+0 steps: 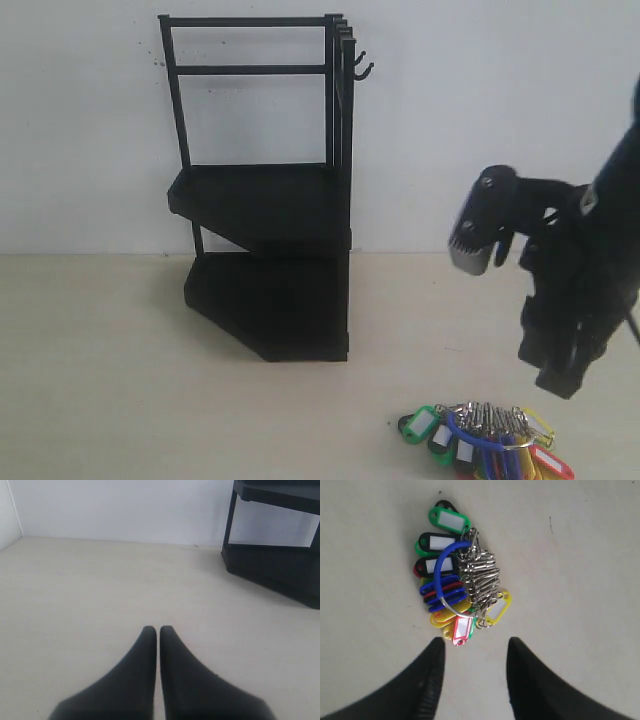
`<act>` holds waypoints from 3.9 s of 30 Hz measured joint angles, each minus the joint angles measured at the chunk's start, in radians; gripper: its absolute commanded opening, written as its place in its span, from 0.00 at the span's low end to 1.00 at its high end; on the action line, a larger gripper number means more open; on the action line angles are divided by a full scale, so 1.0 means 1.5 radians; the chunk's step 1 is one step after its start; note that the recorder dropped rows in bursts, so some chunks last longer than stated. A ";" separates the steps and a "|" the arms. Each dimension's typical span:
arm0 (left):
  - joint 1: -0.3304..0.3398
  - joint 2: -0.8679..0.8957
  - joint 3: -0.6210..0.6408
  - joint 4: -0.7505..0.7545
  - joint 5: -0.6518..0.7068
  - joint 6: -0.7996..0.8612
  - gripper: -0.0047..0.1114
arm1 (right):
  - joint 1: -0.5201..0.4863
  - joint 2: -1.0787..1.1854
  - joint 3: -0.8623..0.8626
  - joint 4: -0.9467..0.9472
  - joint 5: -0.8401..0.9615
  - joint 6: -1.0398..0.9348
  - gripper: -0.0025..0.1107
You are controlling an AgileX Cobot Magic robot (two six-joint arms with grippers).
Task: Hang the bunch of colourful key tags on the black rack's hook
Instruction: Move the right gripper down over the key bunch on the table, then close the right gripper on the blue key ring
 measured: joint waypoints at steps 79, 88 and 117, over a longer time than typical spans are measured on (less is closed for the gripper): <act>0.000 0.000 0.000 0.000 0.000 0.000 0.08 | 0.085 0.295 -0.010 -0.227 -0.104 0.180 0.25; 0.000 0.000 0.000 0.000 0.000 0.000 0.08 | 0.085 0.295 -0.010 -0.254 -0.134 0.211 0.41; 0.000 0.000 0.000 0.000 0.000 0.000 0.08 | 0.085 0.312 -0.010 -0.264 -0.150 0.224 0.41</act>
